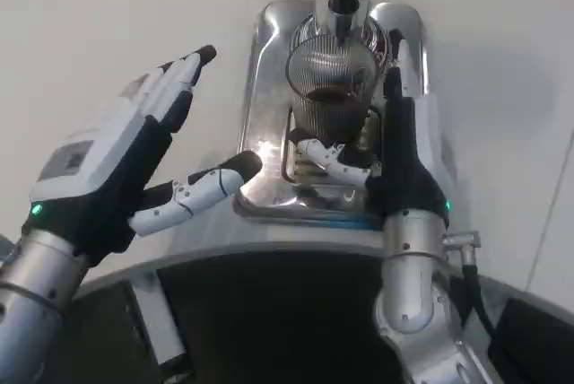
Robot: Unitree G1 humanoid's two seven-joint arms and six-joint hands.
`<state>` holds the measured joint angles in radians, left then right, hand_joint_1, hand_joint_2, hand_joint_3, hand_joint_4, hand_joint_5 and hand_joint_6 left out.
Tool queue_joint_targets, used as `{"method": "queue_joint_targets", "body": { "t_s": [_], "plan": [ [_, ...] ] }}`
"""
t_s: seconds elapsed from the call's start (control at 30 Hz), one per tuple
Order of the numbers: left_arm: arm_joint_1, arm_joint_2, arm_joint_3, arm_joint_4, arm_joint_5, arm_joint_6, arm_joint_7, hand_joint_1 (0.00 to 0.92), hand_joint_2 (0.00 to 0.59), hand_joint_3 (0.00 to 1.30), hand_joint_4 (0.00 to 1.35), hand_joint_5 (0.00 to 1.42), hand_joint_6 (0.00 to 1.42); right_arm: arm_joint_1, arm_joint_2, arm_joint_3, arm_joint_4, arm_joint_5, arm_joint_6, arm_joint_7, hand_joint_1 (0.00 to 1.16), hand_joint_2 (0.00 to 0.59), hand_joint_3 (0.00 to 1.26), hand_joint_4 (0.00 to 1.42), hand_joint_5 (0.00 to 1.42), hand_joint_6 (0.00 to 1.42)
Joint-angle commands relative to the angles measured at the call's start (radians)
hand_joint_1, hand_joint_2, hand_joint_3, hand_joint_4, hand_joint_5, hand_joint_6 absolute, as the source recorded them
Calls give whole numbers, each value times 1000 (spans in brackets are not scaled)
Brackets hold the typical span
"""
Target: Grasp the cup under the faucet to collect the drink, then remove the cup.
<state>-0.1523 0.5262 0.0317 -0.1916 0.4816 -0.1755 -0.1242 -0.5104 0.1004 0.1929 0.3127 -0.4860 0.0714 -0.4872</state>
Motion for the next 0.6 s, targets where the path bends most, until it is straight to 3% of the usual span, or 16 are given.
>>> {"method": "queue_joint_targets", "body": {
  "t_s": [0.03, 0.6],
  "plan": [
    [17, 10, 7, -13, 2, 7, -6, 0, 189, 0, 0, 0, 0, 15, 9, -2, 8, 13, -23, -16, 1006, 183, 1, 0, 19, 76],
    [27, 5, 14, -24, -6, 23, -5, 0, 189, 0, 0, 0, 0, -71, 25, 3, 126, 43, -72, -12, 1020, 193, 41, 38, 70, 124]
  ]
}}
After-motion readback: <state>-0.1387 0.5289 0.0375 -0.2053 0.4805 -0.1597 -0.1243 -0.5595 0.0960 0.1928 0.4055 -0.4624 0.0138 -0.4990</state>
